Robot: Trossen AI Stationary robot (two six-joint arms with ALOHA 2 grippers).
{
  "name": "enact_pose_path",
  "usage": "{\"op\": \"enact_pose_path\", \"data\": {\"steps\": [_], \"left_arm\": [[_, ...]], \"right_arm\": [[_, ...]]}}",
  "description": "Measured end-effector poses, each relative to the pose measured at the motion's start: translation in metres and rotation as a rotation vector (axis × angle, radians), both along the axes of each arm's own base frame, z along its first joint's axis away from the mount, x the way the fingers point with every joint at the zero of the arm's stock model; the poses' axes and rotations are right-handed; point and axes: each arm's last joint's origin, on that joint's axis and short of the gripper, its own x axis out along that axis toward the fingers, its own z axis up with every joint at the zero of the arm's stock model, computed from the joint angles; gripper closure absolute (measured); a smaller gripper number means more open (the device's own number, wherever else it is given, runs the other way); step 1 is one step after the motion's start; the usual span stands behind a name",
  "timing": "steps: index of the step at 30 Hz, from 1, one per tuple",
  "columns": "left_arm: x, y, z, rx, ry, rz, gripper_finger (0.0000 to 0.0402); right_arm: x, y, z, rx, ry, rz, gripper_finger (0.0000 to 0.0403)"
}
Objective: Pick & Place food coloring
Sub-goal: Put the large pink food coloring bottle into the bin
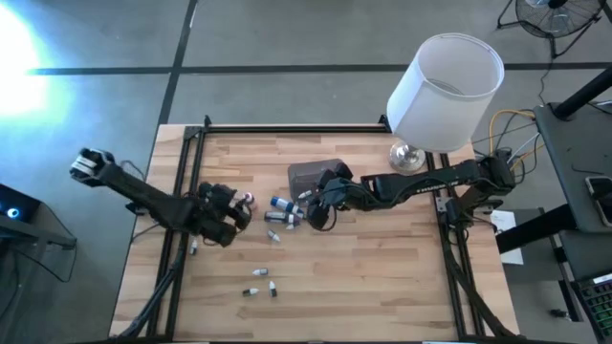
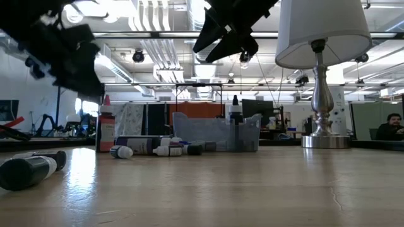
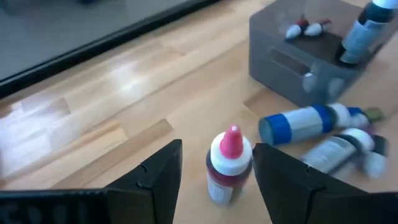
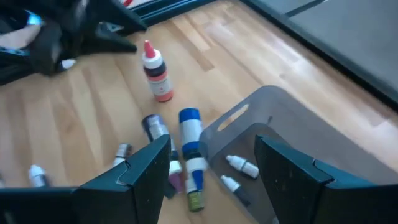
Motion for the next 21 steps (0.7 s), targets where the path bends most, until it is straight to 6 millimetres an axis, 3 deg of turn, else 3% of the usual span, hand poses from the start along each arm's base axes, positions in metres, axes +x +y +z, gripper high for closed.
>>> {"op": "enact_pose_path", "data": {"steps": [4,8,13,21], "left_arm": [[-0.003,0.018,0.042,-0.146,0.071,-0.068,0.0227],[-0.002,0.045,0.064,-0.396,0.054,-0.051,0.0227],[0.006,0.071,0.059,-0.551,0.117,-0.059,0.0227],[0.043,0.08,0.054,-0.567,0.388,-0.187,0.0227]], "right_arm": [[-0.003,-0.006,-0.001,0.035,0.034,-0.018,0.0179],[-0.008,-0.008,-0.004,0.062,0.096,-0.019,0.0179],[-0.011,-0.008,-0.009,0.129,0.141,-0.016,0.0179],[-0.011,-0.004,-0.009,0.149,0.129,-0.024,0.0179]]}}
